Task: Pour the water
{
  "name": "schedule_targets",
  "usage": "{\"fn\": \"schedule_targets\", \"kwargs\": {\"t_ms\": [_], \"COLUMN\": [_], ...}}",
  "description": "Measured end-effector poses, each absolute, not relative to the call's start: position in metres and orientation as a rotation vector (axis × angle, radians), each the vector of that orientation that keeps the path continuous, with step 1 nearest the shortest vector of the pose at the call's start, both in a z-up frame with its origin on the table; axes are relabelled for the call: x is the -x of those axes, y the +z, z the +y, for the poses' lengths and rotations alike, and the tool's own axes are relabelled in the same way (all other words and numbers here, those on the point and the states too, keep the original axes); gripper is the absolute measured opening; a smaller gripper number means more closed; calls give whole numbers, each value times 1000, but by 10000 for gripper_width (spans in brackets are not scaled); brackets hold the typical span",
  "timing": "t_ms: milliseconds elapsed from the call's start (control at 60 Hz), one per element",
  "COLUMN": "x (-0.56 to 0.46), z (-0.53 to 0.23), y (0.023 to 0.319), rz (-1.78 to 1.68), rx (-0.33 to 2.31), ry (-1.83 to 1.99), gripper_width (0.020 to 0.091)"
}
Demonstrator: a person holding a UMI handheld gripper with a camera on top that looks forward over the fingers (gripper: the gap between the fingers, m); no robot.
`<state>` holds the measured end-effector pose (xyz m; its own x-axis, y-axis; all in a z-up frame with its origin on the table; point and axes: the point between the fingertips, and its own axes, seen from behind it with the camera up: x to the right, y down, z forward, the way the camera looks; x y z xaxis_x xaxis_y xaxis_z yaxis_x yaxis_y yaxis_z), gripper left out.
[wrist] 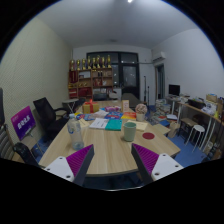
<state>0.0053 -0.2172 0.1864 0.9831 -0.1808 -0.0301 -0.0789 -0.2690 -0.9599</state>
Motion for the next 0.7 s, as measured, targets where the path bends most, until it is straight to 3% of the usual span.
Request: {"fn": "schedule_targets", "kwargs": {"t_ms": [467,700], "x": [67,144], "z": [-145,-43], "y": [146,136], "rz": [115,59], "rx": [1861,1799], "ry": [4,47], "gripper_width": [832,819]}}
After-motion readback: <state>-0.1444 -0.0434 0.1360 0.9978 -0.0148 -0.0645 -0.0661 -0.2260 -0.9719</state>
